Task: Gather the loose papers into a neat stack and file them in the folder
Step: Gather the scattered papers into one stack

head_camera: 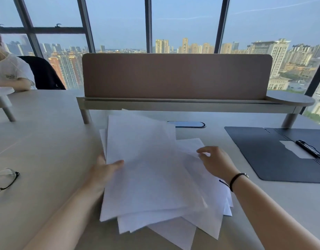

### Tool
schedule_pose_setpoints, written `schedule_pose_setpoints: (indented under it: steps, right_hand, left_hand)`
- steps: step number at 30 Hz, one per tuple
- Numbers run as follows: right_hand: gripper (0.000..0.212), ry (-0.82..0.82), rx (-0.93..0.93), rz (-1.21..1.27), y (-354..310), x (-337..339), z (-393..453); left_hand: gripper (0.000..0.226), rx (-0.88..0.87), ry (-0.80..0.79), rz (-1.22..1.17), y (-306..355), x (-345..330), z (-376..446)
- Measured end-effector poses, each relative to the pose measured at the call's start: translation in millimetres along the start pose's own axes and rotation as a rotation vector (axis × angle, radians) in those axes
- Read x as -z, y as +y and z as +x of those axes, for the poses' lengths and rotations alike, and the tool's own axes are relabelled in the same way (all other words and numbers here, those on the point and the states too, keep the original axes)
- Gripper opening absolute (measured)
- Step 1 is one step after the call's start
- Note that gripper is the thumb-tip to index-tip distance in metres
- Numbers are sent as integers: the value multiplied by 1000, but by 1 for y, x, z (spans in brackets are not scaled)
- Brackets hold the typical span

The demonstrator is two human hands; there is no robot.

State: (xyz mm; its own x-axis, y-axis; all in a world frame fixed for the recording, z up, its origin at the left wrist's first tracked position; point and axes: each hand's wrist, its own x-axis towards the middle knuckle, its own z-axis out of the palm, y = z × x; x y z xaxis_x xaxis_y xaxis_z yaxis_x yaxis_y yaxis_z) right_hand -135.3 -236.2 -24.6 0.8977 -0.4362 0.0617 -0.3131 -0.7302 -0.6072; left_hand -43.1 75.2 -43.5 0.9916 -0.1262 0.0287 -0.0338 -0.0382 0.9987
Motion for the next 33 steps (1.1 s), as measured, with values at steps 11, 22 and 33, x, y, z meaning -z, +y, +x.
schedule_pose_setpoints:
  steps: [11,22,33]
  right_hand:
    - [110,-300,-115,-409,-19,0,30]
    - [111,-337,-56,-407,-19,-4,35]
    - [84,-368,-146,-435,-36,2,39]
  left_hand:
    - [51,235,-271,-820,-11,19,9]
    - [11,342,-29,-544,-7,16,0]
    - [26,341,16,-273,-1,18,1]
